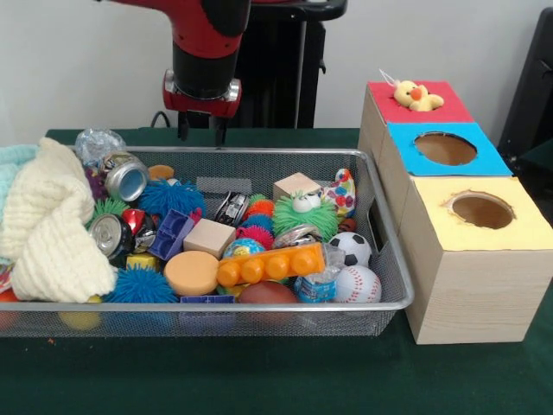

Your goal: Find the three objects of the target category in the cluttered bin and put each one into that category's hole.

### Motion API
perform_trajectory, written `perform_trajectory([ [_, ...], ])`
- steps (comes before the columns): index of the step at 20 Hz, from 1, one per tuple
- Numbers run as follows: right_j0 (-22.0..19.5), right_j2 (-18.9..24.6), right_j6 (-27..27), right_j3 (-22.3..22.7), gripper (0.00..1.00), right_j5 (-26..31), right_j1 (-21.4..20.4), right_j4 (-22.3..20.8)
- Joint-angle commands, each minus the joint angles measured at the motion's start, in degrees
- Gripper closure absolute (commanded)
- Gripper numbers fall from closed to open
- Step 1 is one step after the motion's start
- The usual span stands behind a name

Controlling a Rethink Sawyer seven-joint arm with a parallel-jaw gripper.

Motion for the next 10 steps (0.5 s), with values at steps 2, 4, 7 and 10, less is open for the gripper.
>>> perform_trajectory([
  [2,-0.3,-1.3,3.5,2.0,0.00,-12.7,6.9,-9.3],
  [4,-0.8,-0.6,1.8,0.8,0.00,-14.1,6.1,-10.9],
  [7,-1.9,0.1,0.1,-0.2,0.00,-14.1,5.4,-12.3],
  [10,-2.3,0.0,0.0,-1.0,0.00,-14.8,5.7,-13.6],
])
